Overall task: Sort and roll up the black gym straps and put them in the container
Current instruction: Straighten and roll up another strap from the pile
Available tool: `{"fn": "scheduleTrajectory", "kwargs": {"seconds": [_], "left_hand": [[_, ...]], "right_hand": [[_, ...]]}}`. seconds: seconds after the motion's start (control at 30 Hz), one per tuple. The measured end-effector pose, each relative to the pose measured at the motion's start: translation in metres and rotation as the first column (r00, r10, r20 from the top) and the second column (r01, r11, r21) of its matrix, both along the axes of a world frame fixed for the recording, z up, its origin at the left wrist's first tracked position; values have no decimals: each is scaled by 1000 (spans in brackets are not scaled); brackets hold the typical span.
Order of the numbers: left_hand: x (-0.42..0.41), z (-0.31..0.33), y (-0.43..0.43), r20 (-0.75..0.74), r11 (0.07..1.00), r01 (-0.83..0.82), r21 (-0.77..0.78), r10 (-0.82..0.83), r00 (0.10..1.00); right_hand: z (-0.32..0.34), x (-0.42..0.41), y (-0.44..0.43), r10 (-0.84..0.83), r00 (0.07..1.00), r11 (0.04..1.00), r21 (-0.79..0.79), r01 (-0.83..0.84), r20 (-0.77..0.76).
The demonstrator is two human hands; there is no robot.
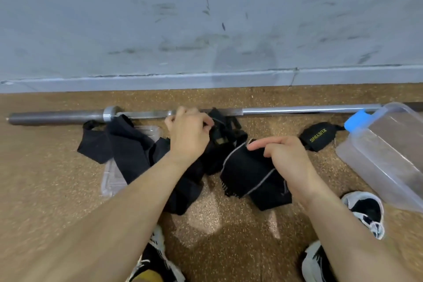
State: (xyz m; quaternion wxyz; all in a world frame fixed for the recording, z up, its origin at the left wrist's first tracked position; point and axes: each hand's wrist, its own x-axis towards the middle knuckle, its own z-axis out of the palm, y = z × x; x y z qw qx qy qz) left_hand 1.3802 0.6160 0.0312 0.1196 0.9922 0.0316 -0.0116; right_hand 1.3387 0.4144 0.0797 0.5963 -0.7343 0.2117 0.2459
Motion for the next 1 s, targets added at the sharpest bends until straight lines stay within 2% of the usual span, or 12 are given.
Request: {"fn": "scheduleTrajectory", "kwargs": {"seconds": [0.03,0.07,0.13,0.17,0.23,0.4,0.5,0.6,0.67,0.77,0.9,1.0], "left_hand": [[3,23,0,43,961,-147,-236,162,986],[6,46,0,21,853,-244,-461,285,958],[4,93,0,-134,504,-333,-797,390,911],[0,116,0,-201,351,-344,-871,384,901],[-17,158,0,-235,217,-312,-925,320,918],[-79,258,5,-107,180,-123,-976,96,990],[-118,312,14,-24,150,-25,-988,8,1000],[-151,353,23,49,104,53,-993,-41,998],[-165,373,31,100,65,103,-992,-51,994],[-172,388,50,171,111,169,-979,8,985],[-167,375,75,180,148,160,-976,129,975],[-161,356,82,141,150,120,-981,132,981]], "right_hand": [[13,2,1,22,1000,1000,14,-22,5],[28,4,1,68,998,997,27,-68,5],[58,5,4,214,977,977,25,-214,-7],[73,5,6,279,960,960,9,-279,1],[102,1,11,327,943,945,-33,-326,57],[169,-29,27,470,845,859,-350,-373,254],[211,-51,35,590,736,788,-434,-436,331],[242,-71,45,632,660,774,-369,-515,405],[258,-81,53,591,675,804,-257,-535,442],[281,-84,62,477,736,861,-89,-500,480],[294,-71,78,517,726,838,-96,-537,453],[282,-57,91,661,627,732,-171,-660,412]]}}
